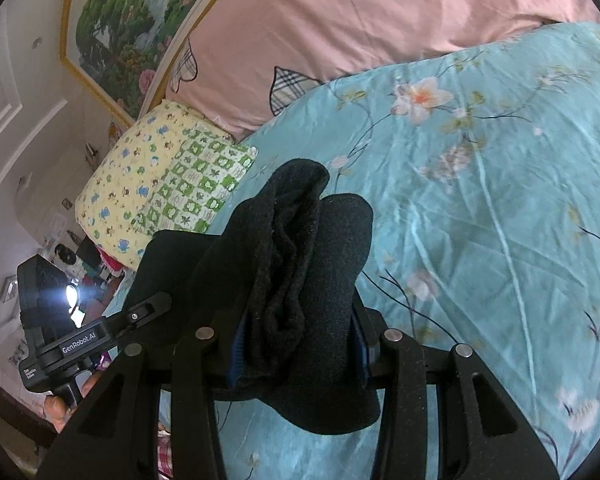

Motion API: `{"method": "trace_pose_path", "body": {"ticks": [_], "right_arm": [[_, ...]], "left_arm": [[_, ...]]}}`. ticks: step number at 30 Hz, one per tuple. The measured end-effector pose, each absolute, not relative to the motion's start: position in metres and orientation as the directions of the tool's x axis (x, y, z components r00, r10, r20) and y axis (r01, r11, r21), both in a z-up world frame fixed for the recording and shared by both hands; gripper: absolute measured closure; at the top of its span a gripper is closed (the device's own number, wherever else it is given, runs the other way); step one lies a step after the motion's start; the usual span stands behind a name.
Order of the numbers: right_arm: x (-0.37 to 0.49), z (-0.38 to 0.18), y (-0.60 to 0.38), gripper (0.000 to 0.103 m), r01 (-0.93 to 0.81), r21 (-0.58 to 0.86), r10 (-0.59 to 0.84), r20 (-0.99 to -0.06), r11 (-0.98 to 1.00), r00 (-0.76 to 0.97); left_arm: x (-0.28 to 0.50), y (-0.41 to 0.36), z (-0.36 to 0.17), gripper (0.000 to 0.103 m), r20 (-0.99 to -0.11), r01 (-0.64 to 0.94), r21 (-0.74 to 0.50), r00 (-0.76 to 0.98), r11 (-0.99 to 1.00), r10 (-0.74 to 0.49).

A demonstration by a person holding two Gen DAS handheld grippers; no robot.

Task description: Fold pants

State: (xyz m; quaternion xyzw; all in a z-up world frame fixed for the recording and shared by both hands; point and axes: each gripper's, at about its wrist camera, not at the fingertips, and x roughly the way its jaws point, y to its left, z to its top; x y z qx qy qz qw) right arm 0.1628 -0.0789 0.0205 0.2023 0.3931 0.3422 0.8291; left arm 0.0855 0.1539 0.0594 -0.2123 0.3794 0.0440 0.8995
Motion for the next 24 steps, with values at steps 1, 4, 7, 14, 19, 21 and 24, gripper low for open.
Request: {"method": "trace_pose_path", "body": {"ticks": [1, 4, 7, 14, 19, 21, 24], "right_arm": [[0.167, 0.019, -0.074, 0.059, -0.414, 0.604, 0.730, -0.516, 0.681, 0.448], [0.175, 0.018, -0.062, 0.059, -0.430, 0.604, 0.740, -0.518, 0.671, 0.428], [0.182, 0.017, -0.052, 0.059, -0.447, 0.602, 0.750, -0.516, 0.661, 0.414], [0.203, 0.019, -0.030, 0.059, -0.483, 0.594, 0.765, -0.510, 0.644, 0.392], [0.218, 0.014, -0.015, 0.059, -0.498, 0.592, 0.773, -0.513, 0.633, 0.373], [0.223, 0.011, -0.010, 0.059, -0.502, 0.589, 0.773, -0.518, 0.633, 0.367], [0.229, 0.006, -0.004, 0.059, -0.506, 0.582, 0.769, -0.528, 0.636, 0.360]], "left_arm": [[0.086, 0.157, 0.059, 0.073, -0.702, -0.248, -0.349, 0.708, 0.904, -0.077], [0.087, 0.167, 0.058, 0.073, -0.704, -0.270, -0.348, 0.707, 0.898, -0.060], [0.090, 0.175, 0.059, 0.073, -0.702, -0.286, -0.346, 0.711, 0.894, -0.044], [0.098, 0.194, 0.058, 0.073, -0.699, -0.331, -0.342, 0.715, 0.880, -0.003], [0.106, 0.206, 0.051, 0.073, -0.701, -0.359, -0.346, 0.713, 0.867, 0.016], [0.109, 0.210, 0.046, 0.073, -0.704, -0.371, -0.349, 0.710, 0.861, 0.021], [0.113, 0.215, 0.037, 0.073, -0.712, -0.385, -0.353, 0.702, 0.853, 0.022]]}}
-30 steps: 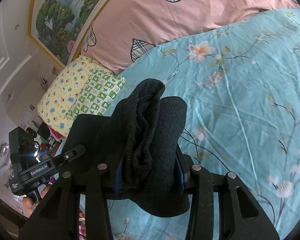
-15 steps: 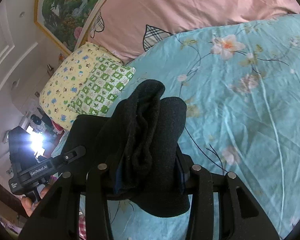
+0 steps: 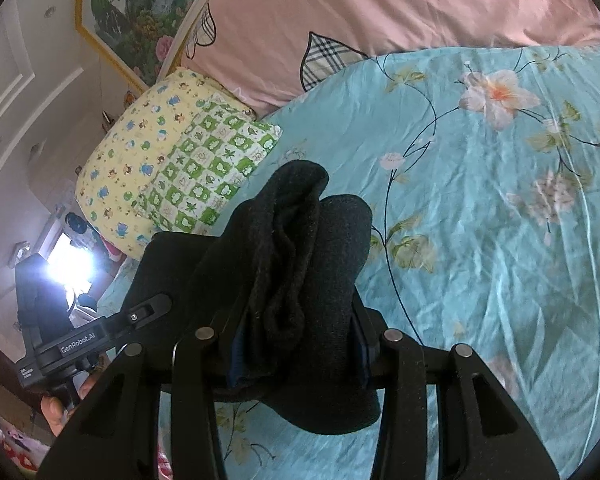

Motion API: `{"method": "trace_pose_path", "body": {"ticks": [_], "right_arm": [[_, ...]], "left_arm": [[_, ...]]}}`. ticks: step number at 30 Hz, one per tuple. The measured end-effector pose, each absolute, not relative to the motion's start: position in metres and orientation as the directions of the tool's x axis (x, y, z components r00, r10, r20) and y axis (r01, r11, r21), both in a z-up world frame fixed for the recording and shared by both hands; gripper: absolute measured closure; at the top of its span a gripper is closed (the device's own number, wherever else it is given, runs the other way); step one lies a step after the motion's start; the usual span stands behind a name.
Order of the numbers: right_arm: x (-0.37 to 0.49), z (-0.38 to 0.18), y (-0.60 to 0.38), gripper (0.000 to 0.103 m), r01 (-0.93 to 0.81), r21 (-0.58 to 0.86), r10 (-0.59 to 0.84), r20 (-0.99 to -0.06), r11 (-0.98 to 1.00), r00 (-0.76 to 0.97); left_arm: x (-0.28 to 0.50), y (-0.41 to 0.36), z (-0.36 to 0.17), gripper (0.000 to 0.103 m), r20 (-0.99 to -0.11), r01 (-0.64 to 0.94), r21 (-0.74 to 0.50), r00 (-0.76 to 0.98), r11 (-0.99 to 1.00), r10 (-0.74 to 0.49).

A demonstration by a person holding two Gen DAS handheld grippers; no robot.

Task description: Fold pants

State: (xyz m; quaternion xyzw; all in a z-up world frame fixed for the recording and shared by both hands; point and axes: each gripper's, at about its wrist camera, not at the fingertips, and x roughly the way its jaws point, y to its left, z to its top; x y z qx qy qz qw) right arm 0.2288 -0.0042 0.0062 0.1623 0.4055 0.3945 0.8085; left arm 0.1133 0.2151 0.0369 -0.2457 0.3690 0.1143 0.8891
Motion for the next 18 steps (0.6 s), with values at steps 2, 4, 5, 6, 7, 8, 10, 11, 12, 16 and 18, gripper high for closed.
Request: {"method": "trace_pose_path", "body": {"ticks": [2, 4, 5, 6, 7, 8, 10, 11, 12, 16, 18], "right_arm": [[0.232, 0.002, -0.001, 0.059, -0.507, 0.578, 0.766, -0.536, 0.639, 0.354], [0.234, -0.003, 0.001, 0.059, -0.507, 0.574, 0.762, -0.546, 0.643, 0.348], [0.235, -0.005, 0.002, 0.059, -0.505, 0.574, 0.761, -0.550, 0.644, 0.345], [0.236, -0.006, 0.002, 0.059, -0.505, 0.574, 0.760, -0.552, 0.645, 0.344], [0.237, -0.008, 0.002, 0.059, -0.504, 0.573, 0.759, -0.553, 0.646, 0.343], [0.238, -0.009, 0.002, 0.059, -0.504, 0.574, 0.759, -0.554, 0.645, 0.341], [0.239, -0.012, 0.002, 0.057, -0.503, 0.571, 0.756, -0.560, 0.649, 0.339], [0.240, -0.013, 0.003, 0.054, -0.500, 0.570, 0.753, -0.564, 0.652, 0.338], [0.241, -0.015, 0.003, 0.052, -0.495, 0.570, 0.749, -0.570, 0.656, 0.337], [0.242, -0.021, 0.002, 0.045, -0.484, 0.541, 0.719, -0.597, 0.688, 0.356], [0.241, -0.024, -0.002, 0.042, -0.476, 0.528, 0.704, -0.607, 0.704, 0.368]], "left_arm": [[0.115, 0.217, 0.031, 0.073, -0.719, -0.391, -0.352, 0.695, 0.851, 0.022], [0.116, 0.218, 0.026, 0.073, -0.726, -0.394, -0.346, 0.688, 0.851, 0.023], [0.116, 0.219, 0.024, 0.073, -0.728, -0.395, -0.342, 0.685, 0.852, 0.025], [0.116, 0.219, 0.022, 0.073, -0.729, -0.396, -0.340, 0.684, 0.853, 0.027], [0.116, 0.219, 0.021, 0.073, -0.730, -0.397, -0.340, 0.683, 0.852, 0.027], [0.116, 0.219, 0.019, 0.072, -0.731, -0.399, -0.341, 0.682, 0.851, 0.027], [0.116, 0.220, 0.015, 0.069, -0.734, -0.408, -0.346, 0.679, 0.845, 0.027], [0.115, 0.220, 0.013, 0.068, -0.735, -0.411, -0.345, 0.678, 0.844, 0.030], [0.115, 0.221, 0.011, 0.065, -0.736, -0.415, -0.345, 0.676, 0.842, 0.032], [0.113, 0.221, 0.004, 0.052, -0.743, -0.425, -0.336, 0.668, 0.840, 0.041], [0.111, 0.221, 0.001, 0.044, -0.746, -0.429, -0.332, 0.664, 0.840, 0.045]]}}
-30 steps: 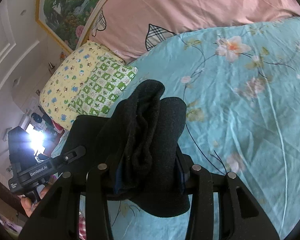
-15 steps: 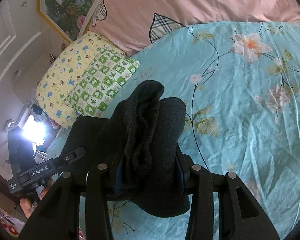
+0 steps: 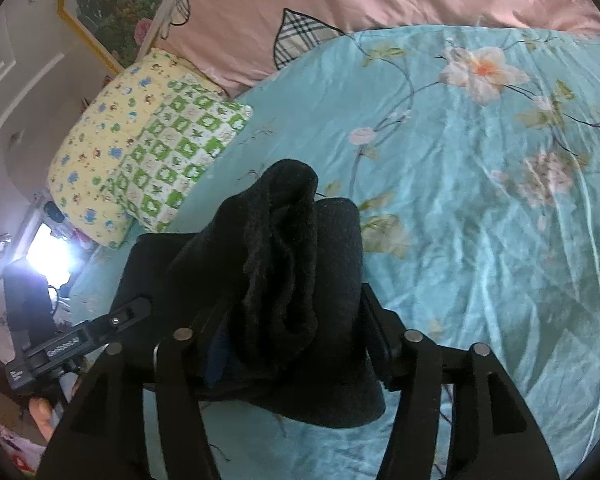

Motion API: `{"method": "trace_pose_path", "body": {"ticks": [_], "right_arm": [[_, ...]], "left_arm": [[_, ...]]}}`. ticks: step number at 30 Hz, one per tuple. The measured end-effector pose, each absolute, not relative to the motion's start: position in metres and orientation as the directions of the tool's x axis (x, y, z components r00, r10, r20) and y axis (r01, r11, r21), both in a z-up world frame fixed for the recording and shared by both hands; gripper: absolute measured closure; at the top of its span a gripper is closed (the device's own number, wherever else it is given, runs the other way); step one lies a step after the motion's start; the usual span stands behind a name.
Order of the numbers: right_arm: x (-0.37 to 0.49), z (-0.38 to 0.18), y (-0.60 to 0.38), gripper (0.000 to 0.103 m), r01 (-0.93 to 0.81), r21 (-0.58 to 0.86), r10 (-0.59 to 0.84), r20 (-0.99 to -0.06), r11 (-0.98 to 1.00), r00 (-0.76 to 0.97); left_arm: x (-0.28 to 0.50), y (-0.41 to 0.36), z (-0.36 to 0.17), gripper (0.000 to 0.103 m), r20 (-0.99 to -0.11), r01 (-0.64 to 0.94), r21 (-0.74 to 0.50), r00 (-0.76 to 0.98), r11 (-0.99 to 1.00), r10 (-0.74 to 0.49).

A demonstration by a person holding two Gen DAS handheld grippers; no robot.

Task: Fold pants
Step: 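Lower the bundle onto the sheet and open both grippers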

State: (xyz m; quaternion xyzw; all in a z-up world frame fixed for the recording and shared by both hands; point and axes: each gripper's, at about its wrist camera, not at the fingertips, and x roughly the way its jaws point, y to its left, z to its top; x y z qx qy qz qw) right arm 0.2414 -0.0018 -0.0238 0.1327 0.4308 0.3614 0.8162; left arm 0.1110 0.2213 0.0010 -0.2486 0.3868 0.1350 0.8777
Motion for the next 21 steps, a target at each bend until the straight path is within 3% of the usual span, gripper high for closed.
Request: {"method": "trace_pose_path", "body": {"ticks": [14, 21], "right_arm": [[0.228, -0.011, -0.021, 0.020, -0.473, 0.531, 0.709, -0.573, 0.703, 0.411], [0.215, -0.004, -0.025, 0.017, -0.493, 0.511, 0.707, -0.573, 0.704, 0.415]], "left_arm": [[0.091, 0.215, -0.001, 0.031, -0.754, -0.438, -0.308, 0.654, 0.845, 0.064], [0.080, 0.209, 0.005, 0.029, -0.751, -0.420, -0.290, 0.657, 0.860, 0.068]]}}
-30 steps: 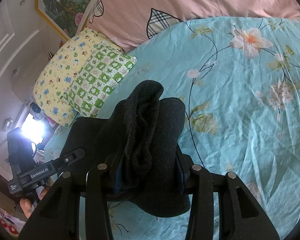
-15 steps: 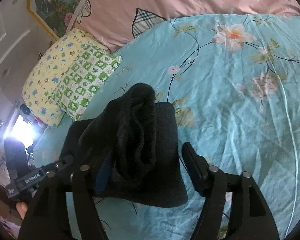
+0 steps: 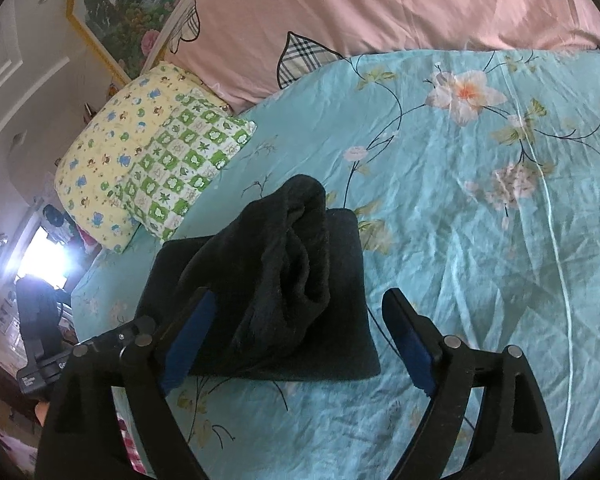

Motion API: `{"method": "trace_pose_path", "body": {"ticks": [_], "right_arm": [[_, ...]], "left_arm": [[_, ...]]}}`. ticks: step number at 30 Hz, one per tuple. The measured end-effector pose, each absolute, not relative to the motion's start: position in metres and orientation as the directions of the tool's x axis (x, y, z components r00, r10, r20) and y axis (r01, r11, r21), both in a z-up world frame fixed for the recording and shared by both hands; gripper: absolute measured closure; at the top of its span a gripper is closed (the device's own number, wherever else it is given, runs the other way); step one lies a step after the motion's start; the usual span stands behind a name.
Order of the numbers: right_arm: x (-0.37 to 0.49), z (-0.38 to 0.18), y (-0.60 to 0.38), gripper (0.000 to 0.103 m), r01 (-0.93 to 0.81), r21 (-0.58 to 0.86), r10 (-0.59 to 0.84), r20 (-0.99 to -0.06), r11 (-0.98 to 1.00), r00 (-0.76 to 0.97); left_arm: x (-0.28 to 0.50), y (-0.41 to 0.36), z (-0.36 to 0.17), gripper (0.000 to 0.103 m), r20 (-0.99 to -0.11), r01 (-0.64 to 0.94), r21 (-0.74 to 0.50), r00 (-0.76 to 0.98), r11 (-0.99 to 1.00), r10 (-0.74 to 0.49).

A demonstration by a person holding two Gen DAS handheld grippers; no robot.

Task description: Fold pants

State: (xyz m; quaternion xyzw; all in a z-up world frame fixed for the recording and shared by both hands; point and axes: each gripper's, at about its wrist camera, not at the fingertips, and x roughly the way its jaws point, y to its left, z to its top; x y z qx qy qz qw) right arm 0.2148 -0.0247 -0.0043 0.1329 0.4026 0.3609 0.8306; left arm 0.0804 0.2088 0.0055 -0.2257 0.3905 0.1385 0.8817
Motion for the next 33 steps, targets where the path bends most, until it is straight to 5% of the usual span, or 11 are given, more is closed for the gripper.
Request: {"method": "trace_pose_path", "body": {"ticks": [33], "right_arm": [[0.126, 0.005, -0.001, 0.010, -0.749, 0.133, 0.642, -0.625, 0.649, 0.444]], "left_arm": [[0.033, 0.142, 0.017, 0.022, -0.722, -0.316, -0.045, 0.666, 0.948, 0.188]]}}
